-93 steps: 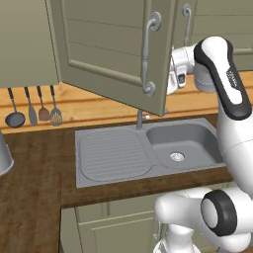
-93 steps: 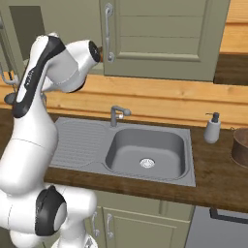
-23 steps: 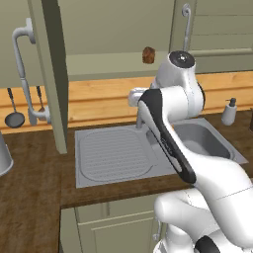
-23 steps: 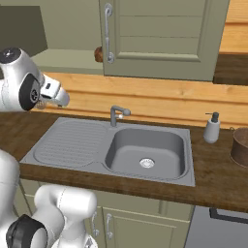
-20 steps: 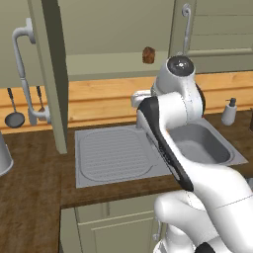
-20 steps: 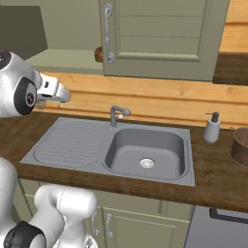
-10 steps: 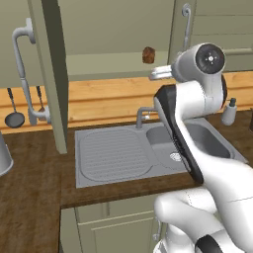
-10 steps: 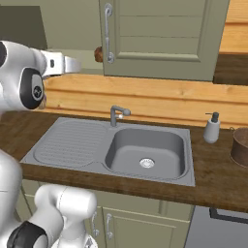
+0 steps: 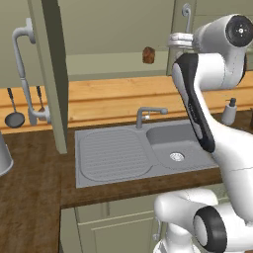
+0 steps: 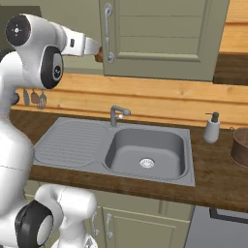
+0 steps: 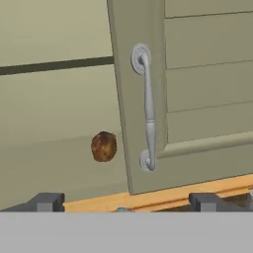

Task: Open the cabinet, pick up the bread from the cabinet and place it in the basket. Then move the basket to the dining counter.

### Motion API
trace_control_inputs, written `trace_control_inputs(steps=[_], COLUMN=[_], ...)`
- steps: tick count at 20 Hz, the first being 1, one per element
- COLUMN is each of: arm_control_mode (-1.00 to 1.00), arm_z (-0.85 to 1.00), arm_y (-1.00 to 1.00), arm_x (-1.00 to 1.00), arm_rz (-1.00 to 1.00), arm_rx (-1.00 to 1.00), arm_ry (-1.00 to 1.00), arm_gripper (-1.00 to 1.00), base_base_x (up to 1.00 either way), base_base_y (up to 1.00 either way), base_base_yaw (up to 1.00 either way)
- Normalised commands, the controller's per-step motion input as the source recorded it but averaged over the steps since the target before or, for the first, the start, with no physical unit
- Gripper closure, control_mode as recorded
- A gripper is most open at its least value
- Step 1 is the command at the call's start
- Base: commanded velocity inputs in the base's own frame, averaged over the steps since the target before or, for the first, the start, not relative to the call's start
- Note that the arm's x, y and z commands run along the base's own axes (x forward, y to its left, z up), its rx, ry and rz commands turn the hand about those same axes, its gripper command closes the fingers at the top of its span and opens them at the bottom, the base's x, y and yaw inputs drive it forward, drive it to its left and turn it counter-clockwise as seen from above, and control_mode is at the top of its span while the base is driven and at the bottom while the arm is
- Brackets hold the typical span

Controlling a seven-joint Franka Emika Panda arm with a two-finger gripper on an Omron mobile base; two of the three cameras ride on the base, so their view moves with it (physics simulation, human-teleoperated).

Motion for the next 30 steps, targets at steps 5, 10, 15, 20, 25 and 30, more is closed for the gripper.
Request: trace_control_inputs(steps=[5, 10, 15, 20, 25, 30], arm_control_mode=[-1.0, -1.0, -1.0, -1.0, -1.0, -1.0], arm_z=[0.0, -0.01, -0.02, -0.02, -0.01, -0.11], arm_y=[-0.38, -0.34, -0.24, 0.01, 0.12, 0.0], arm_x=[0.6, 0.62, 0.56, 0.44, 0.35, 0.62], arm_rz=[0.09, 0.08, 0.0, -0.02, -0.06, -0.04], arm_rx=[0.02, 0.01, 0.0, -0.02, -0.02, -0.01], arm_ry=[0.11, 0.0, 0.0, 0.0, 0.0, 0.0], arm_gripper=[-1.0, -1.0, -1.0, -1.0, -1.0, -1.0], base_base_x=[0.0, 0.0, 0.0, 0.0, 0.0, 0.0], base_base_y=[0.0, 0.0, 0.0, 0.0, 0.0, 0.0], base_base_yaw=[0.0, 0.0, 0.0, 0.0, 0.0, 0.0])
